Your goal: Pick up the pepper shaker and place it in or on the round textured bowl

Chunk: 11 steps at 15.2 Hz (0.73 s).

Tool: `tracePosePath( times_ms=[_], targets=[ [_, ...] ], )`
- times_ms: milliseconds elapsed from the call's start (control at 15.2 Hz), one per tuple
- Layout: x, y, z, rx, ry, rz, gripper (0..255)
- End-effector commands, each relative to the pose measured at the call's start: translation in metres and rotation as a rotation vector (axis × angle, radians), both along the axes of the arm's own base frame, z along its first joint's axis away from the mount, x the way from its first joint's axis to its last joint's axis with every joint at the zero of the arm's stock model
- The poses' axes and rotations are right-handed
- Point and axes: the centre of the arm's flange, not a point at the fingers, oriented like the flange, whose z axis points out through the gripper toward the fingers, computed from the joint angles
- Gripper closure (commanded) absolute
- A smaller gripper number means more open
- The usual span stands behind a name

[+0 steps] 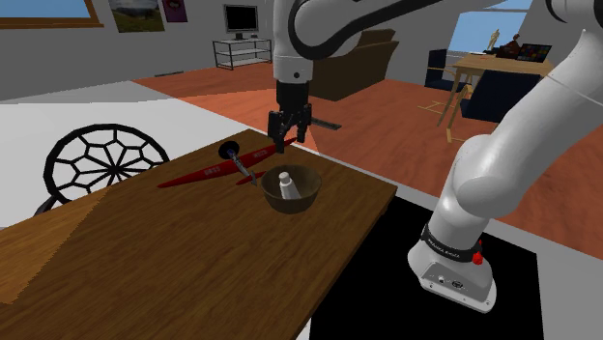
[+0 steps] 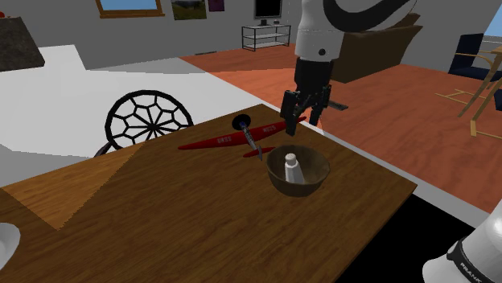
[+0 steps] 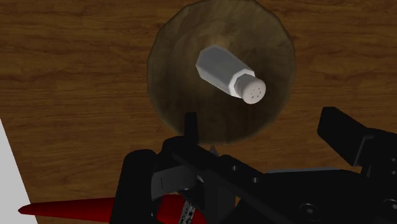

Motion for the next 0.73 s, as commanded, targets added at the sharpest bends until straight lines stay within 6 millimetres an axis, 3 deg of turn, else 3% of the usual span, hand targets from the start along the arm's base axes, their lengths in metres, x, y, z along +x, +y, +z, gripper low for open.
tracePosePath(
  times_ms=[0,132,660],
  targets=[
    [0.001,-0.002,0.019,0.0,0.001,0.0,0],
    [0.002,-0.004,0.042,0.0,0.001,0.0,0],
    [0.002,-0.004,0.042,0.0,0.001,0.0,0]
  ],
)
